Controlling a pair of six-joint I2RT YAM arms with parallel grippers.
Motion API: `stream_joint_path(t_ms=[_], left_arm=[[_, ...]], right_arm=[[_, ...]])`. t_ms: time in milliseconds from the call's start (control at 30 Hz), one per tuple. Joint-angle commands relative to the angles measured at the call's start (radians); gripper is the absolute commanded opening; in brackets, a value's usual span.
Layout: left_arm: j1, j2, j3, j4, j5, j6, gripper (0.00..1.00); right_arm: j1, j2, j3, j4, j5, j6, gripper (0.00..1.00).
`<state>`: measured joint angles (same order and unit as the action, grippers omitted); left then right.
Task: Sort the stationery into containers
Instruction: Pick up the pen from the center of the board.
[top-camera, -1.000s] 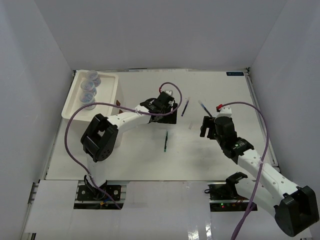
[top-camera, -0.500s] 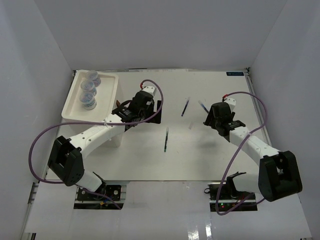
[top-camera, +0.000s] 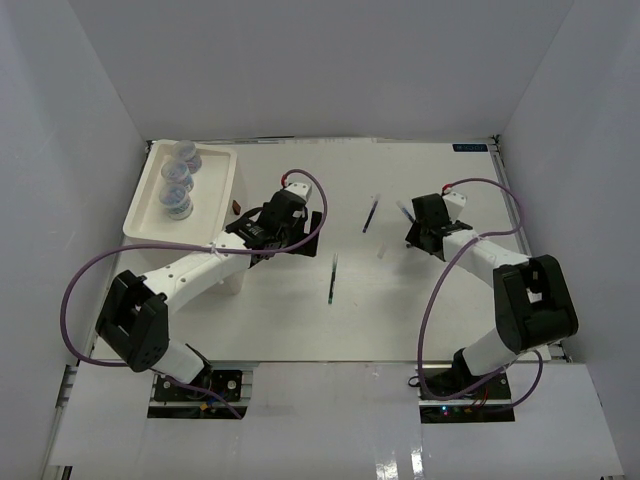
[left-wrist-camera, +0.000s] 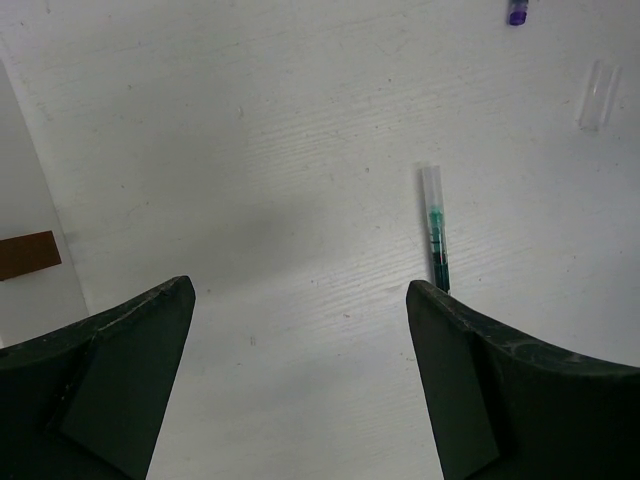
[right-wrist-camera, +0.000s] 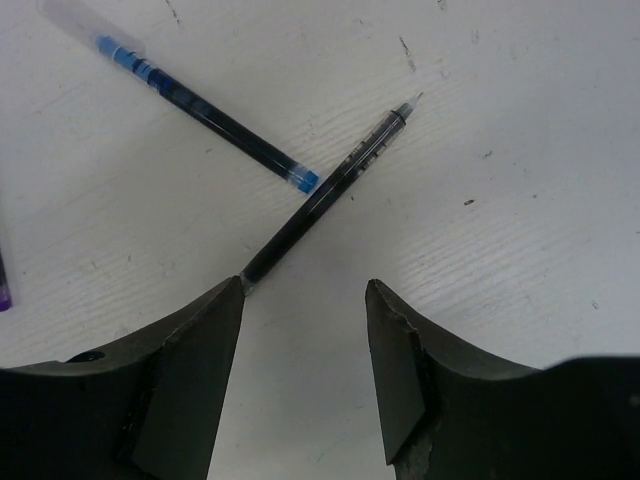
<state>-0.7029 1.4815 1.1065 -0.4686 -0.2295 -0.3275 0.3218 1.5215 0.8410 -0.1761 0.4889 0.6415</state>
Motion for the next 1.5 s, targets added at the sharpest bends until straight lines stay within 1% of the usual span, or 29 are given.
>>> stream_joint_path(t_ms=[0,200,433,600,700,733,800,1000,1067,1100,1167,1200,1233,1333,1400,1467], left_arm=[[0.005,-0.056,0.000,0.010,-0.028,0.011,0.98],[0.005,-0.072,-0.002,0.008,-0.057,0.019,0.98],[0.005,-0.069,0.001,0.008,-0.045,0.024,0.98],[0.005,-0.069,0.001,0.007,-0.051,0.027,0.98],[0.005,-0.069,0.001,0.005,-0.059,0.030,0.98],[0.005,-0.067,0.001,0.004,-0.059,0.031,0.98],[0.005,-0.067,0.001,0.005,-0.059,0.030,0.98],[0.005,-0.059,0.001,0.004,-0.045,0.027,0.98],[0.005,-0.056,0.001,0.005,-0.033,0.025,0.98],[0.005,-0.056,0.001,0.007,-0.030,0.024,0.98],[0.005,-0.050,0.001,0.005,-0.036,0.027,0.98],[0.005,-0.049,0.001,0.008,-0.036,0.028,0.98],[0.005,-0.049,0.001,0.011,-0.036,0.030,0.98],[0.005,-0.044,0.021,0.015,0.005,0.015,0.98],[0.002,-0.038,0.050,0.022,0.063,-0.018,0.98],[-0.027,-0.017,0.076,0.027,0.081,-0.034,0.96]], right_arm=[[-0.003,0.042,0.064,0.027,0.068,0.064,0.58],[-0.003,0.124,0.104,0.026,0.089,0.095,0.55],[-0.003,0.203,0.135,0.026,0.111,0.121,0.49],[-0.003,0.212,0.112,0.026,0.111,0.124,0.47],[-0.004,0.189,0.073,0.026,0.117,0.135,0.43],[-0.004,0.172,0.049,0.026,0.122,0.135,0.38],[-0.003,0.142,0.023,0.026,0.128,0.139,0.33],[-0.010,0.053,-0.094,0.024,0.143,0.139,0.23],[-0.010,-0.001,-0.121,0.017,0.154,0.130,0.21],[-0.012,-0.021,-0.146,0.010,0.157,0.123,0.18],[-0.010,-0.098,-0.172,0.007,0.163,0.089,0.15],[-0.012,-0.156,-0.195,0.007,0.163,0.075,0.10],[-0.010,-0.185,-0.206,0.007,0.157,0.058,0.08],[-0.012,-0.303,-0.237,0.009,0.134,-0.018,0.08],[-0.010,-0.390,-0.247,0.010,0.110,-0.084,0.08],[-0.010,-0.450,-0.267,0.018,0.073,-0.126,0.08]])
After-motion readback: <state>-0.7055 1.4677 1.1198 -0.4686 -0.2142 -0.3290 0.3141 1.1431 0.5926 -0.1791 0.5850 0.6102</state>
